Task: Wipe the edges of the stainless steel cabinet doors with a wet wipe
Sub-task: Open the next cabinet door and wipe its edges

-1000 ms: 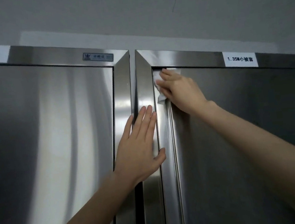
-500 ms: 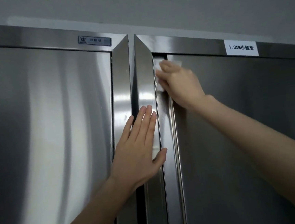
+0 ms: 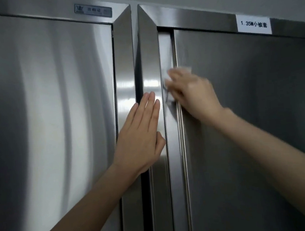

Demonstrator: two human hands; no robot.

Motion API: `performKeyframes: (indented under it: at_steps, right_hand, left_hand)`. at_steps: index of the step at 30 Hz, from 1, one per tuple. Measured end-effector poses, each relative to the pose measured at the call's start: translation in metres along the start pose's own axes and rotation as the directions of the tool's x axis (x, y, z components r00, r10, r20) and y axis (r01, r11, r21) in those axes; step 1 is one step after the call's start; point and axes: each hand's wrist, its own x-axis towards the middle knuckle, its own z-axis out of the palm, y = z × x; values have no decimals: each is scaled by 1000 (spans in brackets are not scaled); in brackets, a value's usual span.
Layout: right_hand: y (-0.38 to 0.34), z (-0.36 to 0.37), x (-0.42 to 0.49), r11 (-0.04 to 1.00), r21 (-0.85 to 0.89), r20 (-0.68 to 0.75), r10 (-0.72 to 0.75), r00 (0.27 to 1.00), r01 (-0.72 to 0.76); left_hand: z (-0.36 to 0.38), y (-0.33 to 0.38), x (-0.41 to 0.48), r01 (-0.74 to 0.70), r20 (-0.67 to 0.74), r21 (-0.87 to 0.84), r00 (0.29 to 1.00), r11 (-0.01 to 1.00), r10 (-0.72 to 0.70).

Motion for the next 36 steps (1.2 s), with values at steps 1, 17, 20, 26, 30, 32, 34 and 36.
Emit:
performKeyframes:
  at_steps: [1,17,20,26,30,32,34,36]
  right_hand:
    - [7,1,21,998,-57,-13,25,1000,-25]
    - [-38,14,-121,983,166,-88,-64,994,78]
    - [-31,10,-116,986,151,-66,-64,996,74]
    - [-42,9,-201,979,205,36,-14,999,6]
    - [-51,3,-248,969,246,130,-8,991,-24]
    - [-42,2,-233,969,241,120,29,992,-57]
    - [-32,3,-215,964,241,84,94,992,-112]
    - [-30,8,-210,955,248,40,160,986,-164]
  left_hand:
    - [1,0,0,-5,-8,14,1000,1000,6]
    - [-2,-4,-4,-1,29,4,1000,1000,1]
    - [-1,-7,-7,-4,19,19,1000,1000,4]
    - [0,-4,-8,-6,23,37,1000,999,5]
    - [-1,5,-12,13,67,-10,998,1000,-12]
    - [3,15,-15,-57,98,-13,994,998,58]
    - [11,33,-21,-181,124,15,976,983,178]
    - [20,53,-28,-288,138,38,950,957,281]
